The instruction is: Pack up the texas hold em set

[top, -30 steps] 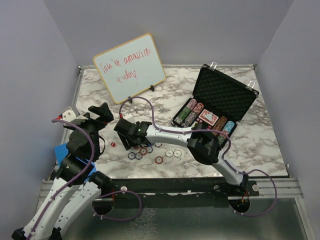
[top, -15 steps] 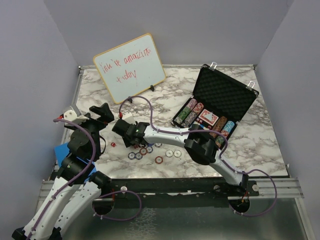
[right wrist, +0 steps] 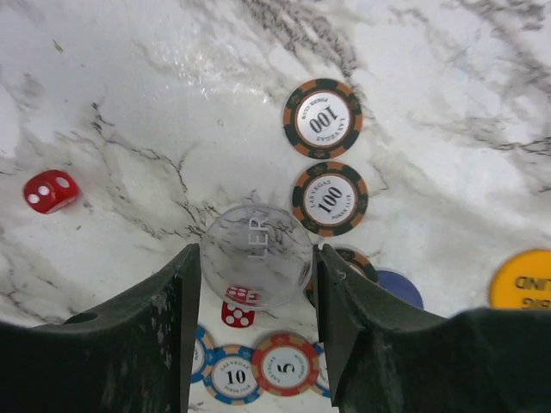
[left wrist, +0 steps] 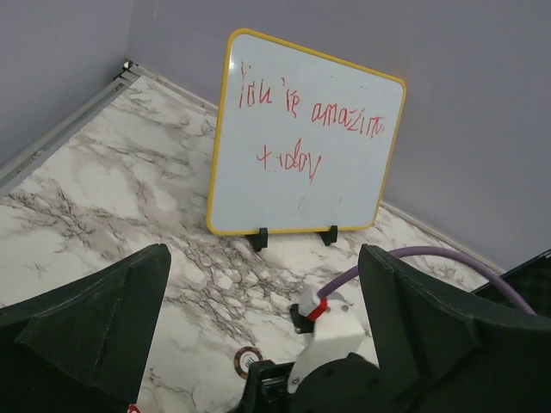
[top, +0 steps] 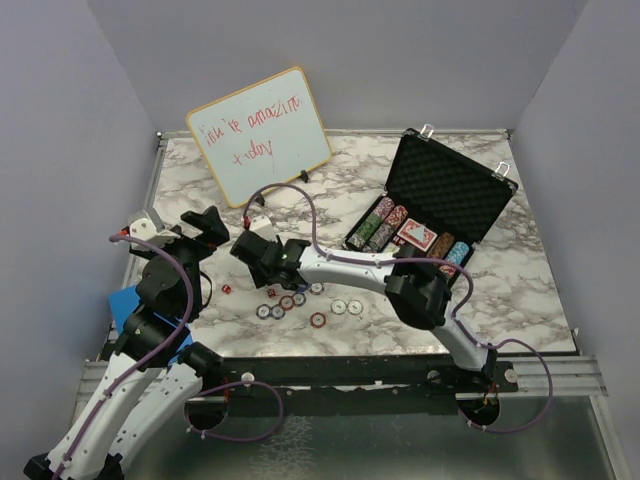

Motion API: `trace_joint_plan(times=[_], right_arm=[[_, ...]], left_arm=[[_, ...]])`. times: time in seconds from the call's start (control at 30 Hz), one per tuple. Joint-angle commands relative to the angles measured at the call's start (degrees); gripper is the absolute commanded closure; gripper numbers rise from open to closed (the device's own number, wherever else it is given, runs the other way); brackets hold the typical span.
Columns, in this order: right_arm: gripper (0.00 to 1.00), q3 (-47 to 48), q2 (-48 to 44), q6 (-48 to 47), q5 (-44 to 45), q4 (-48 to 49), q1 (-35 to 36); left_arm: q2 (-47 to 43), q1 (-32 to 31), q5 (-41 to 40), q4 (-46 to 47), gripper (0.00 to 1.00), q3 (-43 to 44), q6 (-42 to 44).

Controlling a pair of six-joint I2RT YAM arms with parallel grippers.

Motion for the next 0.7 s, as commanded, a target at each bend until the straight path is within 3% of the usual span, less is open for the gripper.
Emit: trace_joint_plan(times=[0.0, 0.43, 0.67], right_arm=[[0.56, -2.1, -9.2, 0.2, 1.4, 1.9, -2.3], [0.55, -29.0, -37.5, 4.6, 8.8, -1.3, -16.9], [0.54, -39.7, -40.7, 8.3, 5.6, -3.7, -26.3]], left_arm=[[0.8, -0.1, 2.2, -1.1, 0.01, 2.4, 1.1], [1.4, -0.1, 5.5, -2.1, 0.01, 1.5, -0.9], [2.3, -0.1, 6.6, -1.6, 0.01, 0.8, -2.1]])
